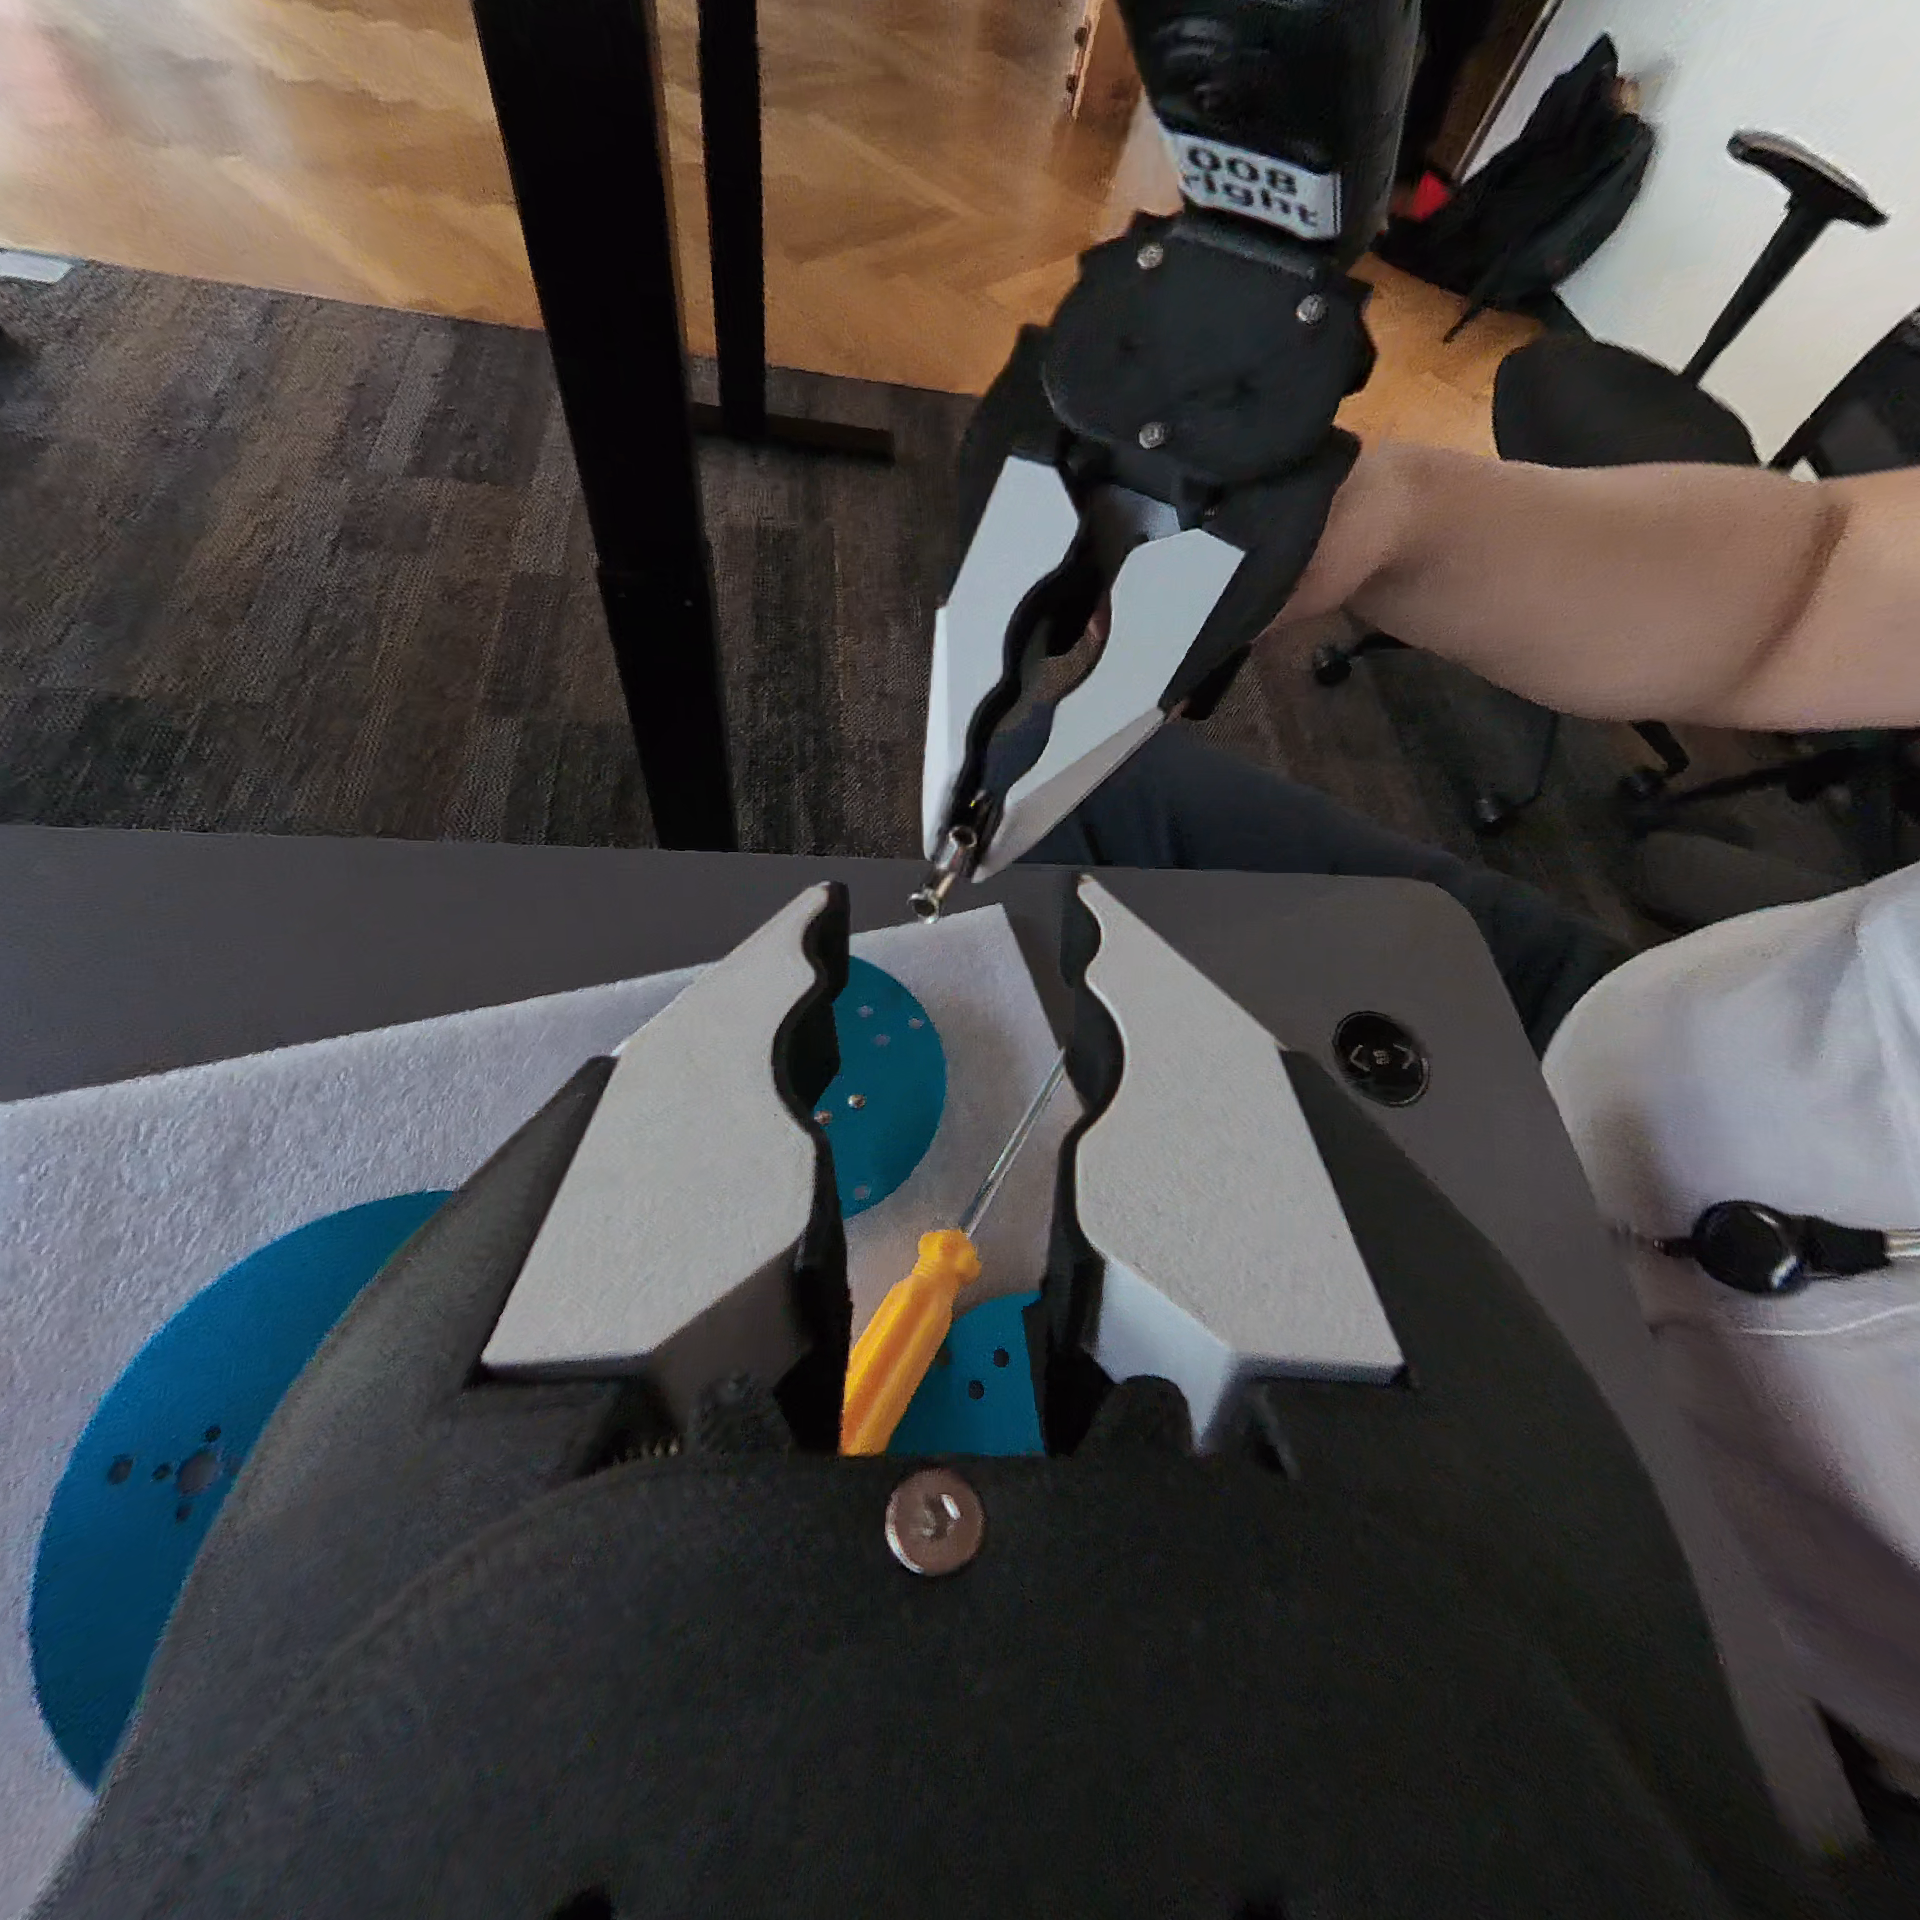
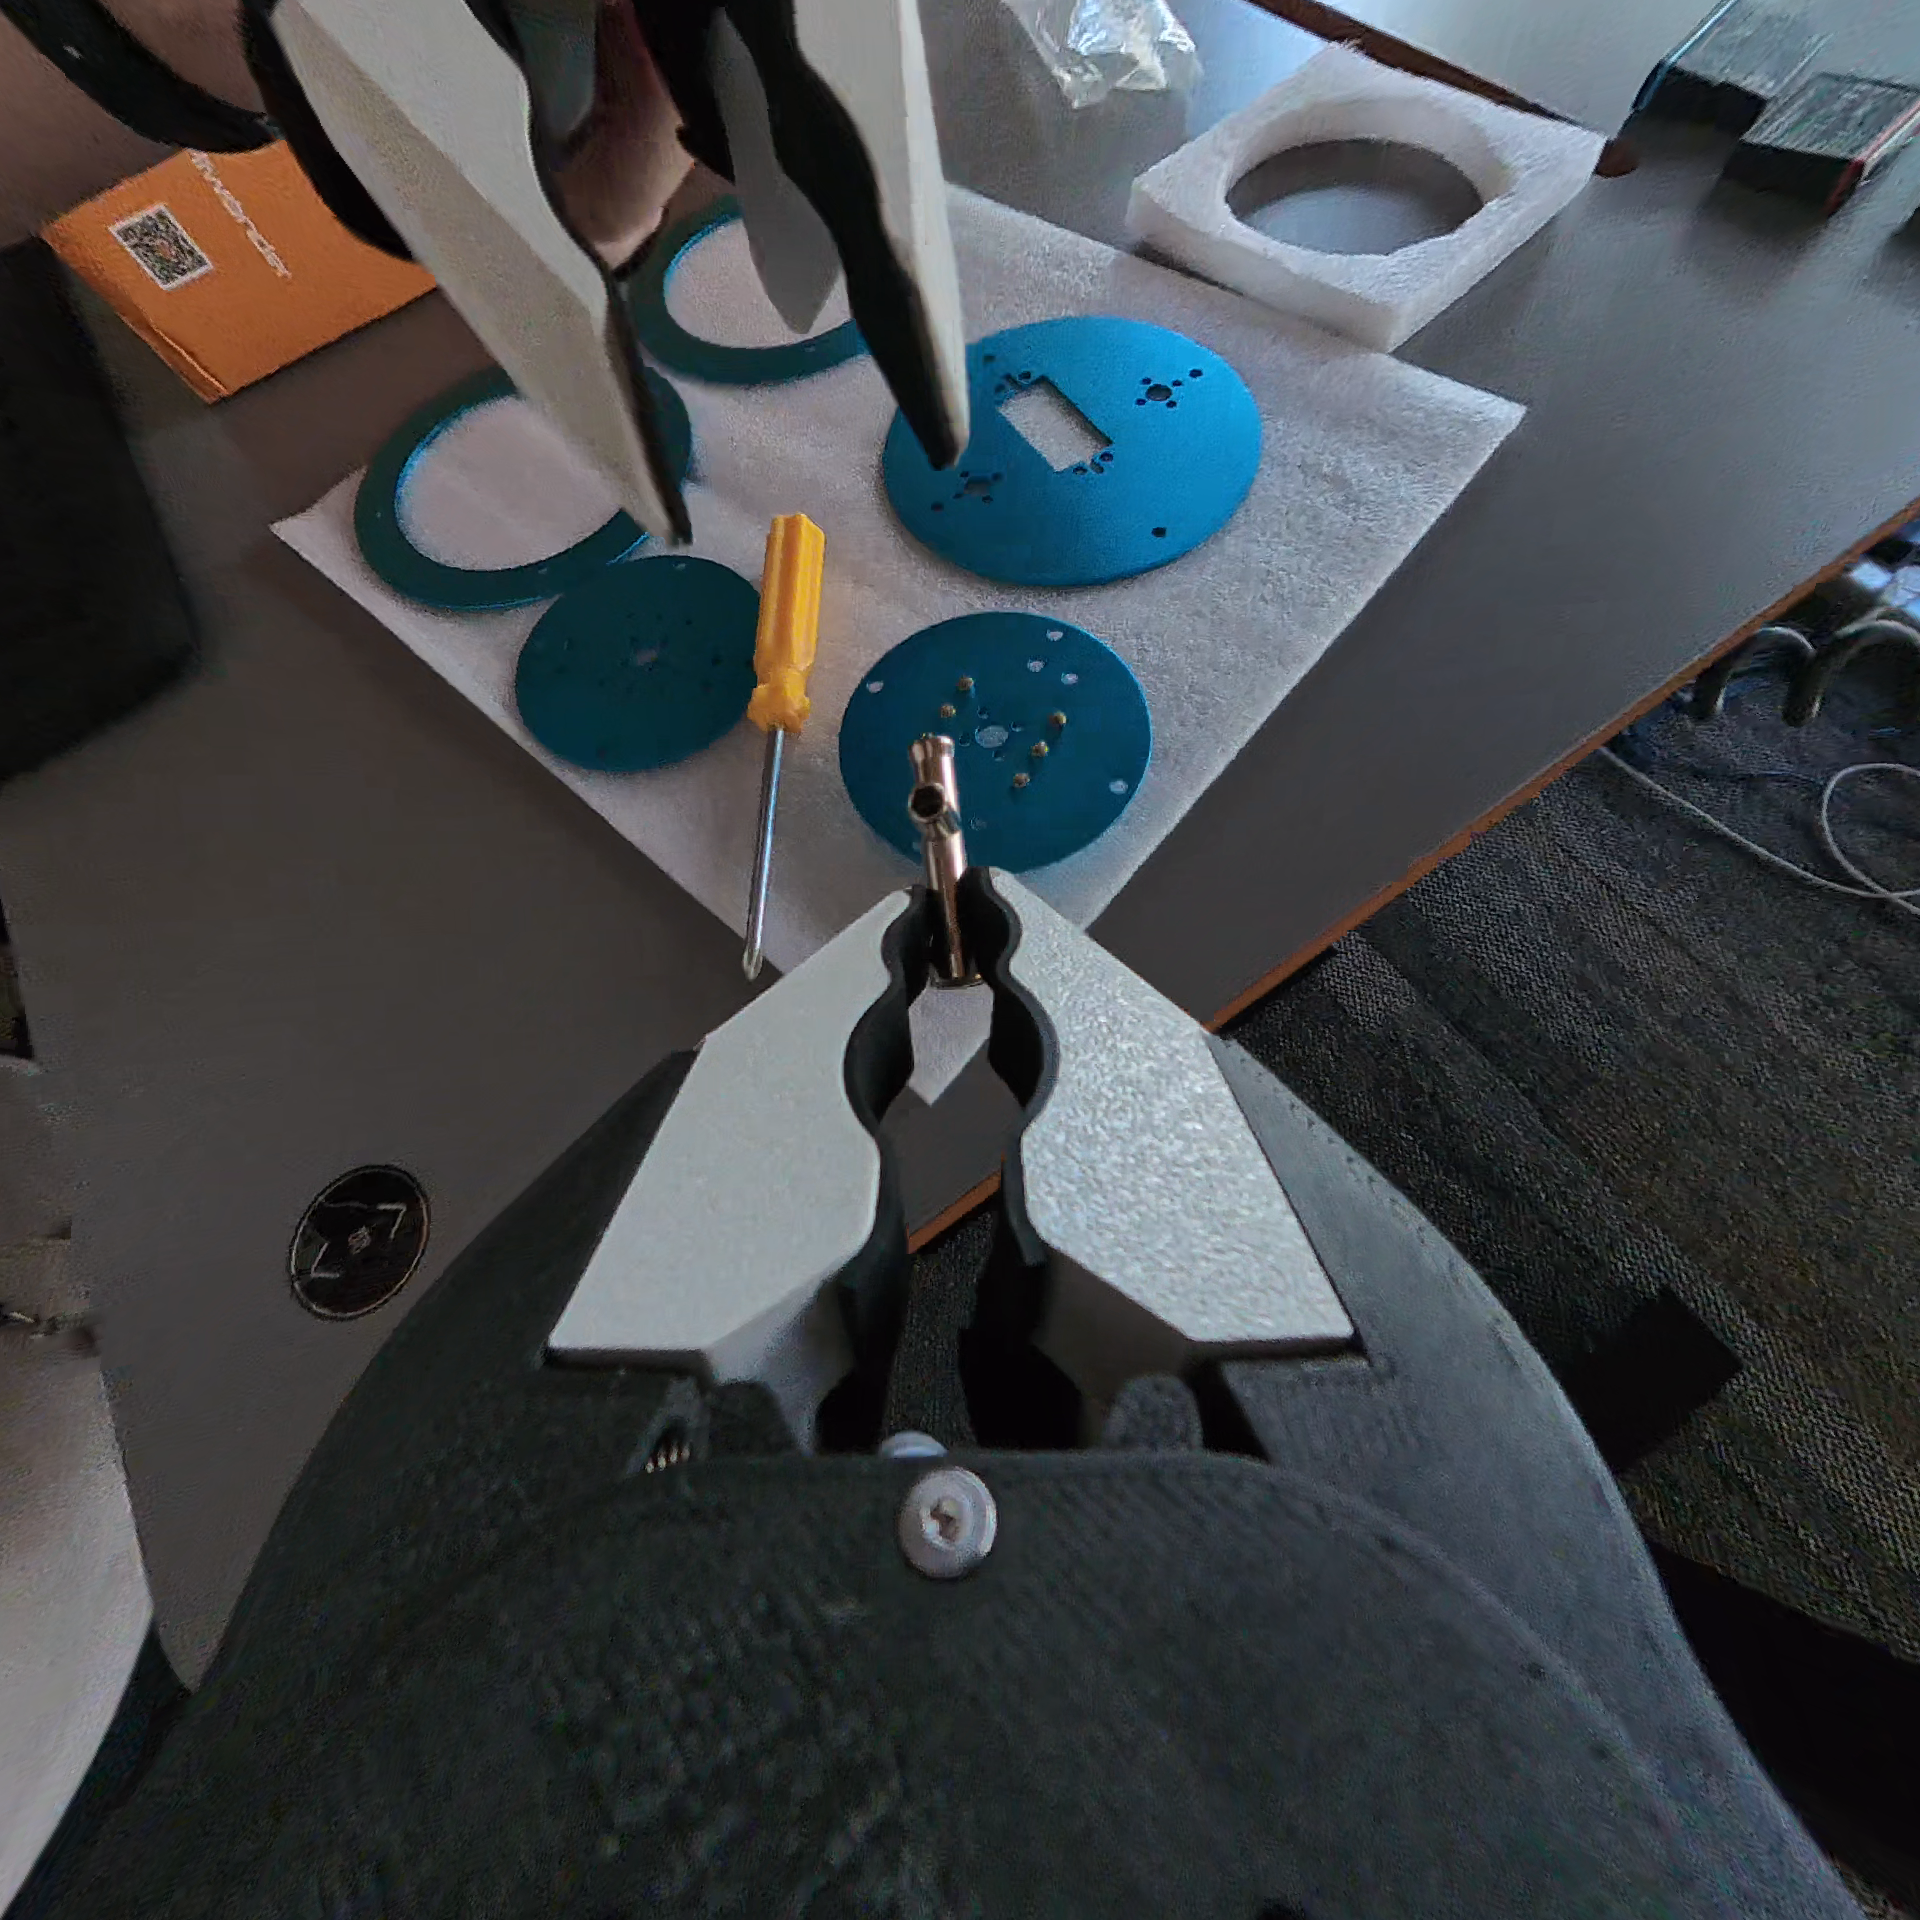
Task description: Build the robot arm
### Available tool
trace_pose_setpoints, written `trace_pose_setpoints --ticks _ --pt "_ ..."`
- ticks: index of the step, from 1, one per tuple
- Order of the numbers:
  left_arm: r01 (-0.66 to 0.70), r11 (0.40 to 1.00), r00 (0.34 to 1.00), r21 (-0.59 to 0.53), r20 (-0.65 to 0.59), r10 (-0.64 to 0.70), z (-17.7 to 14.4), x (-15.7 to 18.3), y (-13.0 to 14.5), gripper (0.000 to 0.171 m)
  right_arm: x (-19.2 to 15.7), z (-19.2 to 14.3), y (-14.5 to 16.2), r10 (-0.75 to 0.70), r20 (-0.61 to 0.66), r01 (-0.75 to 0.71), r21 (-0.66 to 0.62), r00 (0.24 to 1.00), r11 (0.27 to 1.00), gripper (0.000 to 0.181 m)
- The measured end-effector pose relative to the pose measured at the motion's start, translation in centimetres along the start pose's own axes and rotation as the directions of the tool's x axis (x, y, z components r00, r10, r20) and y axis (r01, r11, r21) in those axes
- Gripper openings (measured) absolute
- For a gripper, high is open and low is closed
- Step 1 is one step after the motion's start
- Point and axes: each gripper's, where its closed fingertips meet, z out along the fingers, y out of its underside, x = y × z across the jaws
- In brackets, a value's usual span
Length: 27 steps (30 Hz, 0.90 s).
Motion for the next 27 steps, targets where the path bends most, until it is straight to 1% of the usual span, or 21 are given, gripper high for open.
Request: trace_pose_setpoints --ticks 3,5,6,8,9,12,14,18,20,27 --pt "-0.049 0.997 0.999 -0.067 -0.019 0.048 0.6 -0.9 1.1 0.037 0.5 1.3 -0.5 -0.033 -0.002 0.033 -0.042 0.999 0.999 0.007" --pt "-0.083 0.991 0.997 -0.109 -0.018 0.081 0.8 -1.7 2.0 0.038 0.7 2.0 -0.7 -0.055 0.002 0.055 -0.062 0.998 0.997 0.007" --pt "-0.088 0.988 0.996 -0.125 -0.006 0.088 0.9 -2.2 2.3 0.035 0.7 2.4 -0.9 -0.057 0.009 0.057 -0.064 0.998 0.996 0.007" --pt "-0.088 0.988 0.996 -0.126 -0.026 0.085 0.9 -2.4 2.2 0.029 0.7 3.0 -0.8 -0.056 0.024 0.058 -0.093 0.998 0.994 0.008" --pt "-0.097 0.986 0.995 -0.135 -0.041 0.093 1.0 -2.4 2.1 0.027 0.9 3.2 -0.8 -0.067 0.012 0.068 -0.106 0.998 0.992 0.007" --pt "-0.175 0.962 0.984 -0.209 -0.061 0.166 1.4 -2.8 3.0 0.027 1.3 3.4 -0.7 -0.085 -0.003 0.084 -0.122 0.996 0.989 0.007" --pt "-0.187 0.961 0.981 -0.203 -0.091 0.172 1.9 -2.6 3.0 0.026 1.5 3.6 -0.6 -0.061 0.009 0.061 -0.123 0.998 0.991 0.007" --pt "-0.199 0.959 0.978 -0.201 -0.106 0.180 2.9 -2.8 3.2 0.022 1.8 3.8 -0.4 -0.036 0.026 0.039 -0.134 0.999 0.990 0.008" --pt "-0.201 0.960 0.975 -0.197 -0.135 0.177 3.0 -2.5 3.2 0.017 1.8 3.9 -0.3 -0.029 0.035 0.034 -0.146 0.999 0.989 0.007" --pt "-0.215 0.952 0.973 -0.219 -0.132 0.189 3.2 -2.9 3.7 0.014 1.7 4.3 0.2 -0.030 0.050 0.038 -0.169 0.998 0.985 0.008"
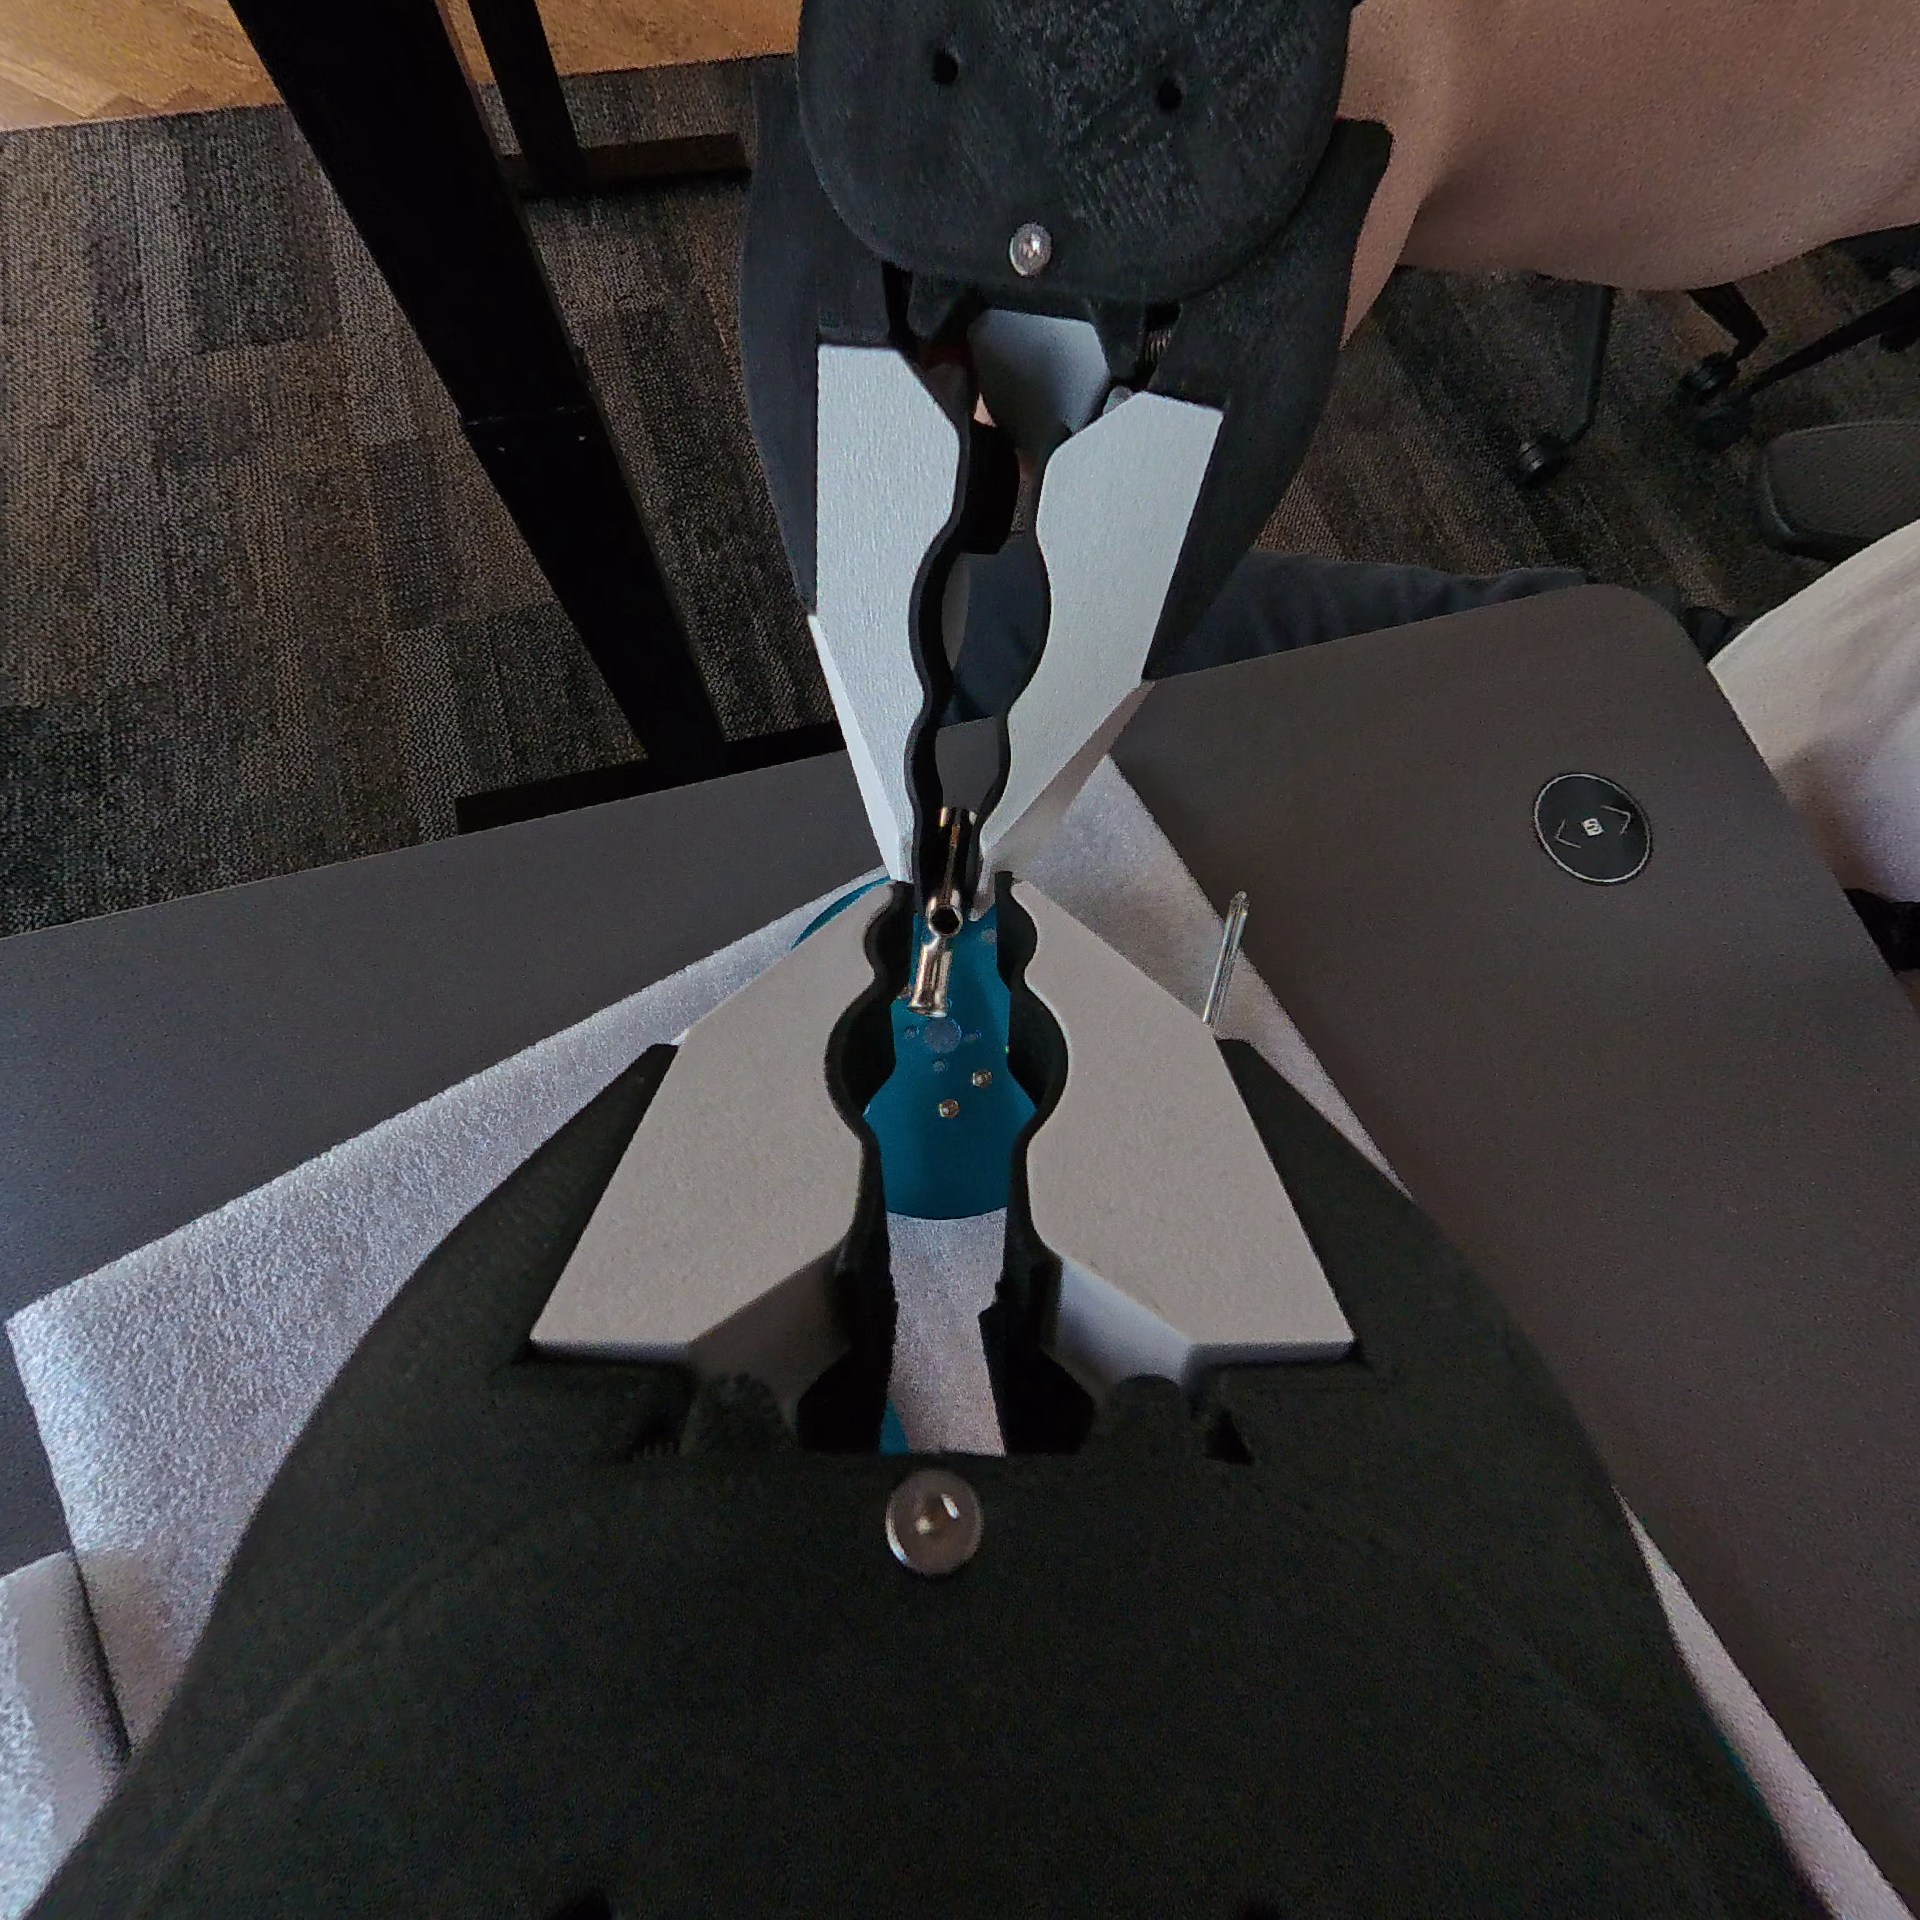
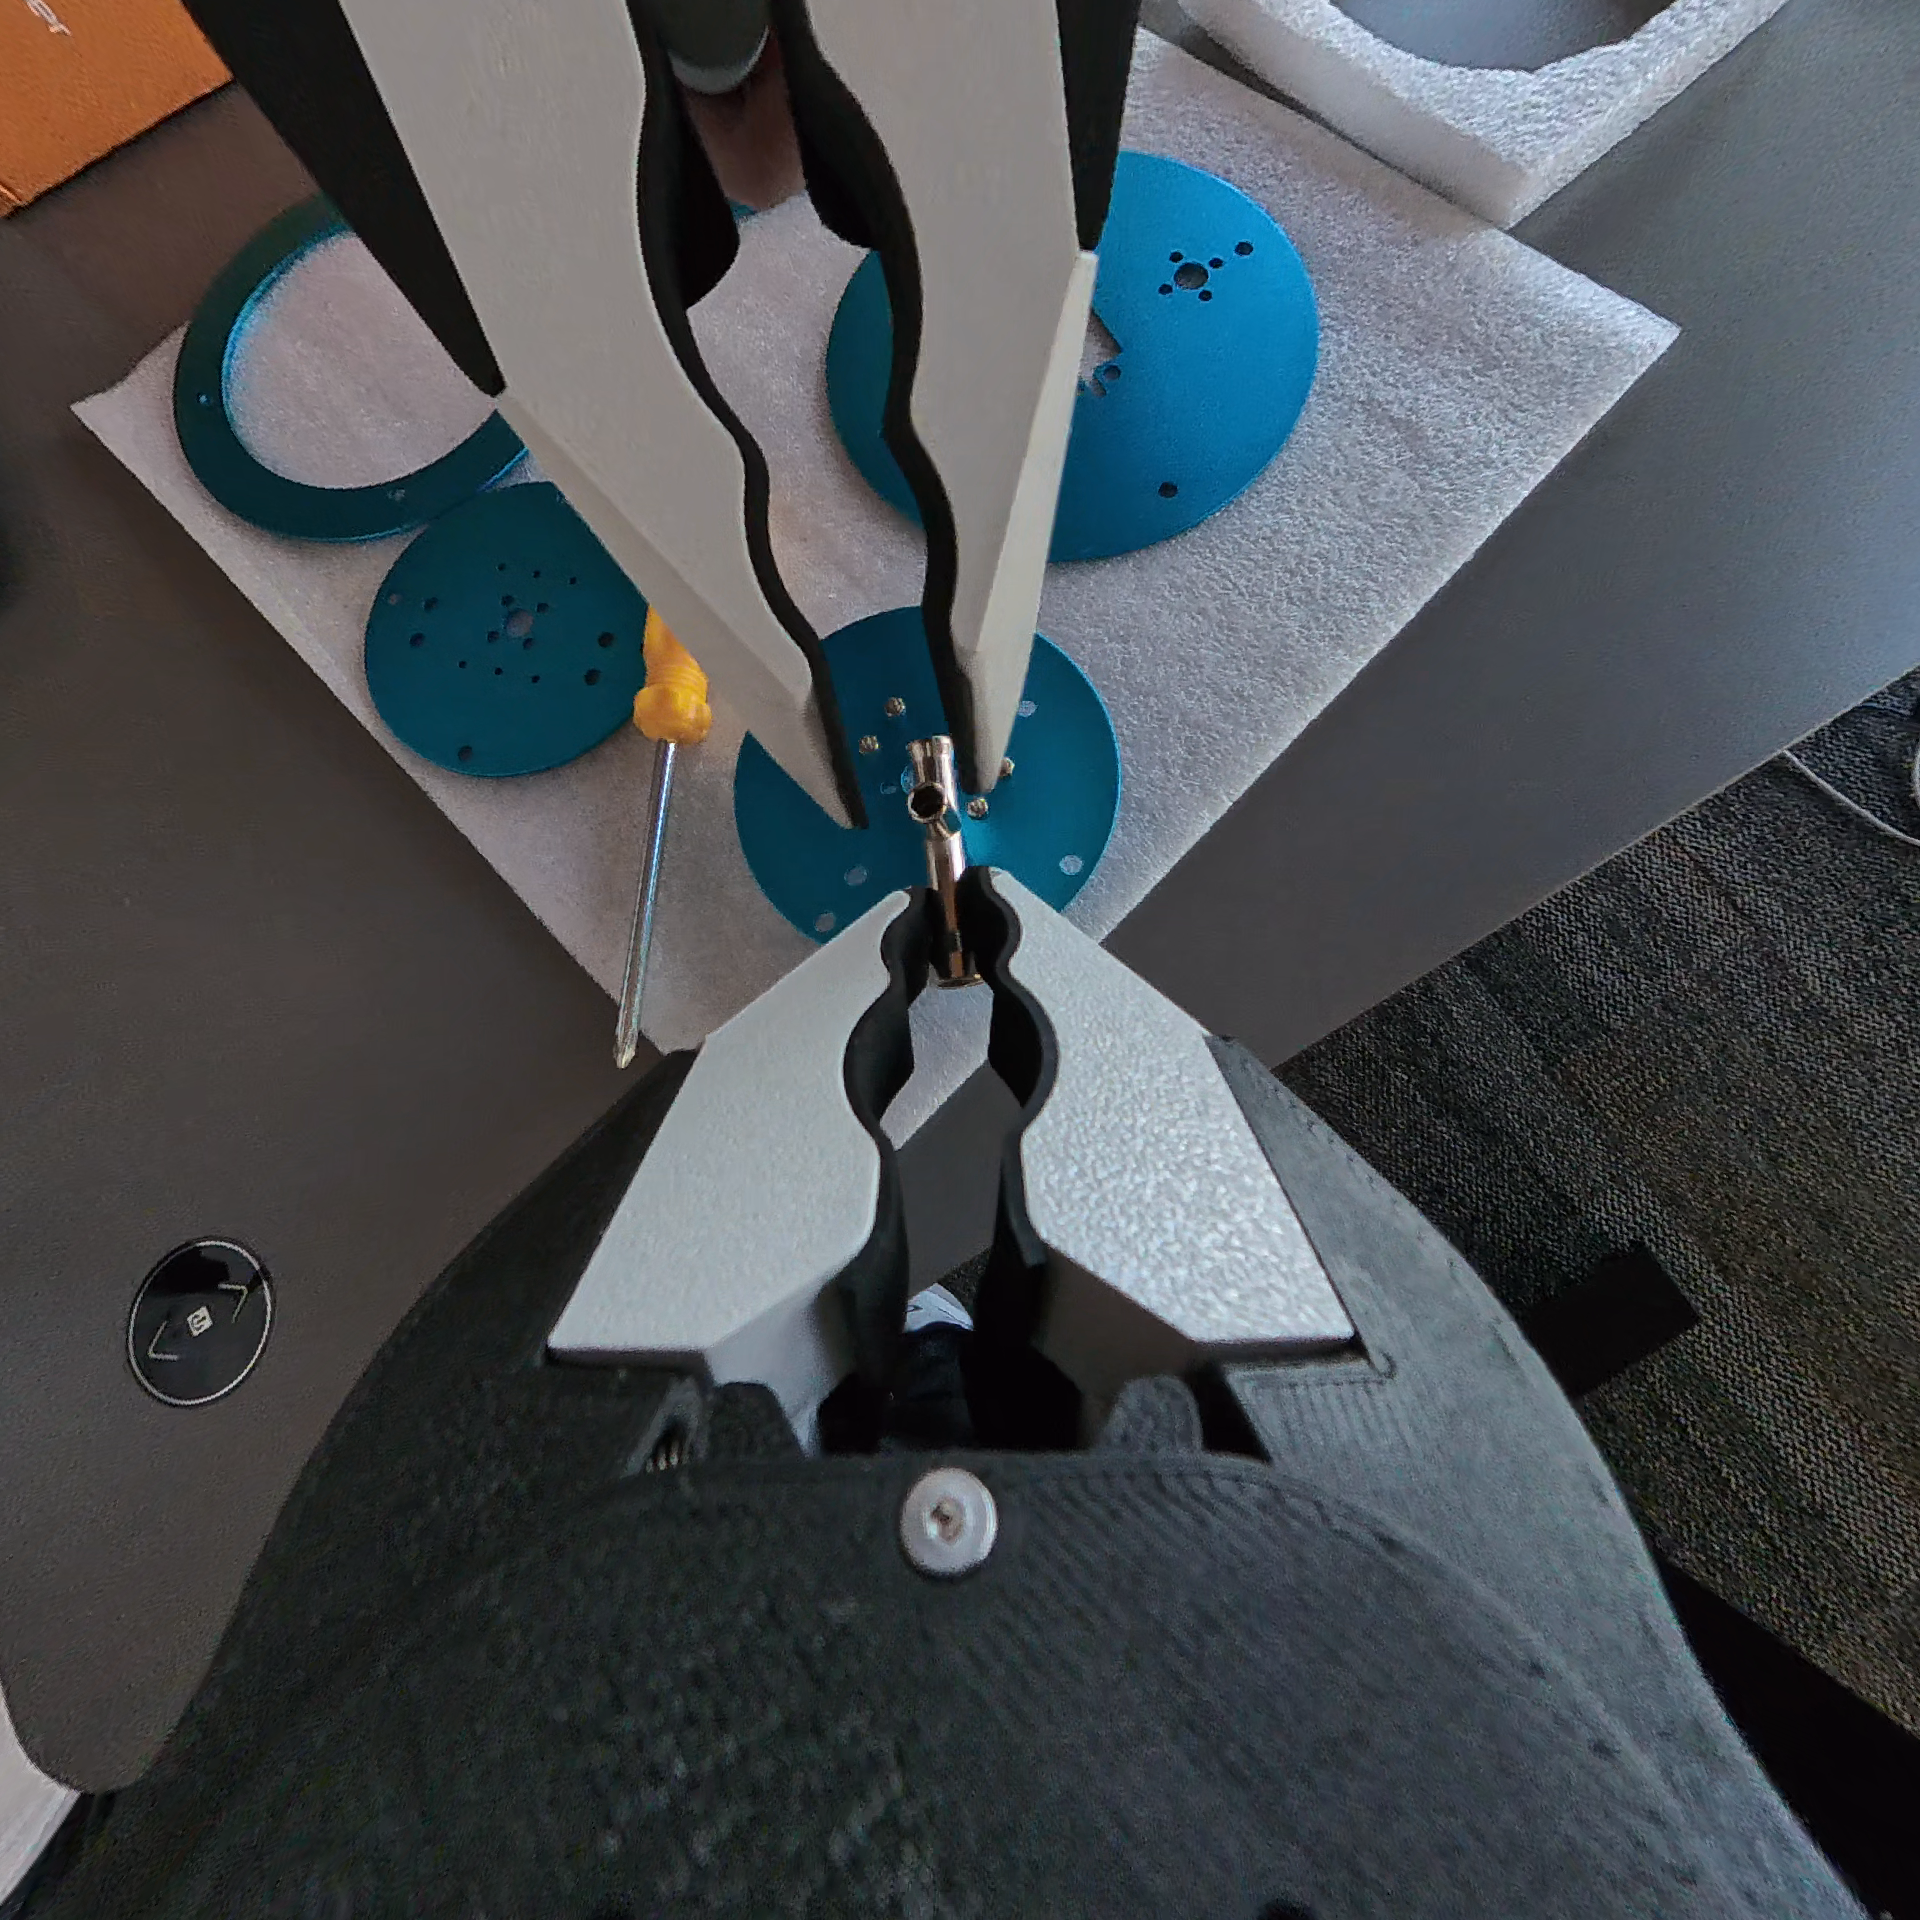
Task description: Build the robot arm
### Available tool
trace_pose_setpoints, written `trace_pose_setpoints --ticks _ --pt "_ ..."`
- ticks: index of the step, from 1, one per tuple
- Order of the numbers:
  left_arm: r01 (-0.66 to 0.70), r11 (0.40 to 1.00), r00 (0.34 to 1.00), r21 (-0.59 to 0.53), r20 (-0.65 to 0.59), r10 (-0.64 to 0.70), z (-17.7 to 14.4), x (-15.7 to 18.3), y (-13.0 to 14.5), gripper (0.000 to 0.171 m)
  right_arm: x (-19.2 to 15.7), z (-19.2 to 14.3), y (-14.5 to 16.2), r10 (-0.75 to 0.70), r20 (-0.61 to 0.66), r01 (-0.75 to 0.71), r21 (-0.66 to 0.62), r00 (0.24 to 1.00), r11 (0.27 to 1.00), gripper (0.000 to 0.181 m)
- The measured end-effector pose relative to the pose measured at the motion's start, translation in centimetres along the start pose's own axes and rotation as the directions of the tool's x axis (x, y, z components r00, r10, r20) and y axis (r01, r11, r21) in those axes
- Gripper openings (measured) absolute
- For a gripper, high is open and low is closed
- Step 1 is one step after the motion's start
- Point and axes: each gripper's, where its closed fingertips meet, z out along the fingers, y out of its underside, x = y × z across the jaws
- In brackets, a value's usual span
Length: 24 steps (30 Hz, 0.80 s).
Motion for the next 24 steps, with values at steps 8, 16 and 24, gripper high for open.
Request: trace_pose_setpoints --ticks 8,16,24 --pt "0.008 1.000 1.000 -0.026 -0.006 -0.008 0.5 0.0 0.7 0.012 0.0 0.2 0.1 0.012 0.012 -0.012 -0.005 1.000 1.000 0.008" --pt "-0.006 1.000 1.000 -0.030 0.015 0.006 1.0 -0.4 1.3 0.005 0.0 0.2 0.0 -0.004 0.010 0.005 -0.031 1.000 1.000 0.008" --pt "0.001 0.999 1.000 -0.037 0.011 -0.001 1.0 -0.4 1.5 0.006 0.0 0.2 -0.1 -0.024 0.022 0.026 -0.061 0.999 0.998 0.008"
